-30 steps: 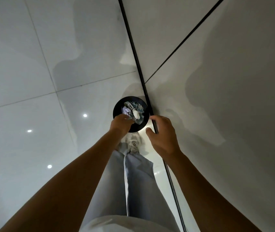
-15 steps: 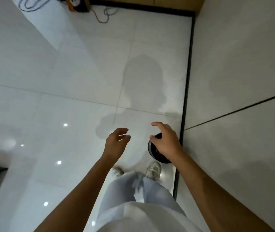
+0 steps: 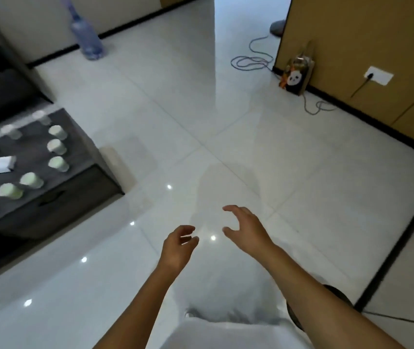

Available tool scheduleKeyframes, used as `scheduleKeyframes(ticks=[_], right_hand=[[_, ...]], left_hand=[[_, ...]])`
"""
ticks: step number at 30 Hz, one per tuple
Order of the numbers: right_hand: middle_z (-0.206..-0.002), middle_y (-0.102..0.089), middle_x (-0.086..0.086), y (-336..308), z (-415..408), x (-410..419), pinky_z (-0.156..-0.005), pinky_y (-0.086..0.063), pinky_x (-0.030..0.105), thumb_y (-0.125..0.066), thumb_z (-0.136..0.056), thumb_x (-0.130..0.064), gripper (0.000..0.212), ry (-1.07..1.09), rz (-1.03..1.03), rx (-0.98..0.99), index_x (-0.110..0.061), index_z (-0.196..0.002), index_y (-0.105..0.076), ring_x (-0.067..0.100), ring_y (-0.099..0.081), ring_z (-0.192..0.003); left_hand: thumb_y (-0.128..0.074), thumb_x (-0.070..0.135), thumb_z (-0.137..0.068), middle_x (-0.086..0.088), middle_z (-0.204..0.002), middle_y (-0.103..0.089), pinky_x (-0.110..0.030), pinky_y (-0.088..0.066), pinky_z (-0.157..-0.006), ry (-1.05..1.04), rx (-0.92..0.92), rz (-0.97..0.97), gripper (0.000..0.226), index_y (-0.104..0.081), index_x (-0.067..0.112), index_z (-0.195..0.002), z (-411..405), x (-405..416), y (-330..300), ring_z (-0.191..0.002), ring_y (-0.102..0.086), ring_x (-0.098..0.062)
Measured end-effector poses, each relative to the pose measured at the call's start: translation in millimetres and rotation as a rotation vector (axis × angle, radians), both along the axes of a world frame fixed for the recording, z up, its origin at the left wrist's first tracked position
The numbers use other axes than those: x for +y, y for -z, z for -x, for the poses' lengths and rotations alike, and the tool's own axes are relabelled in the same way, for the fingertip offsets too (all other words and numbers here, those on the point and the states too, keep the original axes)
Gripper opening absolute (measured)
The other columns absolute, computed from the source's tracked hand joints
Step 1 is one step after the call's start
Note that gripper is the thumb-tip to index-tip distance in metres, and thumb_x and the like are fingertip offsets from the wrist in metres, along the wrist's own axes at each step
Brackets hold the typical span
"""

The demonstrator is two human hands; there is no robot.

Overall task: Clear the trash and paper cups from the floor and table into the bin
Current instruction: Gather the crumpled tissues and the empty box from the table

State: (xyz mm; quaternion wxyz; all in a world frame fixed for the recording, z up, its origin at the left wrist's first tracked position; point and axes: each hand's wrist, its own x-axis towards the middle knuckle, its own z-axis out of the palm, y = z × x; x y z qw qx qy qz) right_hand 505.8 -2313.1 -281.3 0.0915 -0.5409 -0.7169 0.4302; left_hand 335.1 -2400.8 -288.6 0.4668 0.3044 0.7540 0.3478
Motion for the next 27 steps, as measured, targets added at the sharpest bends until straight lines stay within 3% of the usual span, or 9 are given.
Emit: scheduleKeyframes(ticks=[7, 14, 20, 24, 27], right_hand=[[-0.136, -0.046, -0.004, -18, 192, -22, -0.098, -0.042, 0.027, -0.062, -0.089, -0.025, 0.050, -0.298, -0.023, 0.060, -0.033, -0.135, -0.044, 0.017, -0.046, -0.121], [-0.140, -0.043, -0.004, -26, 336, -39, -0.101, -0.037, 0.023, -0.063, -0.090, -0.025, 0.051, -0.575, -0.028, 0.066, -0.031, -0.137, -0.043, 0.016, -0.044, -0.126], [-0.142, -0.042, -0.005, -17, 440, -11, -0.102, -0.033, 0.019, -0.064, -0.090, -0.025, 0.053, -0.730, -0.016, 0.038, -0.030, -0.137, -0.042, 0.014, -0.042, -0.127], [-0.143, -0.041, -0.004, -13, 516, 27, -0.103, -0.034, 0.021, -0.064, -0.089, -0.025, 0.053, -0.794, -0.020, 0.024, -0.029, -0.137, -0.042, 0.014, -0.041, -0.129], [-0.141, -0.044, -0.003, -13, 573, 51, -0.097, -0.034, 0.017, -0.065, -0.089, -0.023, 0.053, -0.849, -0.023, 0.023, -0.028, -0.137, -0.043, 0.013, -0.043, -0.127]], left_hand=[[-0.061, 0.013, -0.090, 0.006, -0.111, -0.060, -0.013, -0.043, -0.069, -0.310, 0.071, -0.017, 0.025, -0.061, 0.018, -0.115, 177, -73, -14, -0.095, -0.058, -0.006], [-0.060, 0.014, -0.090, 0.005, -0.113, -0.060, -0.014, -0.045, -0.068, -0.580, 0.076, -0.035, 0.025, -0.060, 0.019, -0.115, 288, -115, -25, -0.101, -0.058, -0.012], [-0.059, 0.015, -0.091, 0.005, -0.112, -0.060, -0.010, -0.042, -0.065, -0.756, 0.054, -0.048, 0.024, -0.060, 0.021, -0.114, 366, -99, -19, -0.098, -0.057, -0.009], [-0.059, 0.014, -0.091, 0.003, -0.114, -0.060, -0.018, -0.042, -0.076, -0.861, 0.040, -0.065, 0.024, -0.060, 0.019, -0.115, 429, -74, -22, -0.103, -0.057, -0.014], [-0.060, 0.013, -0.091, 0.003, -0.114, -0.059, -0.019, -0.042, -0.077, -0.930, 0.032, -0.061, 0.024, -0.060, 0.019, -0.114, 474, -57, -25, -0.103, -0.057, -0.014]])
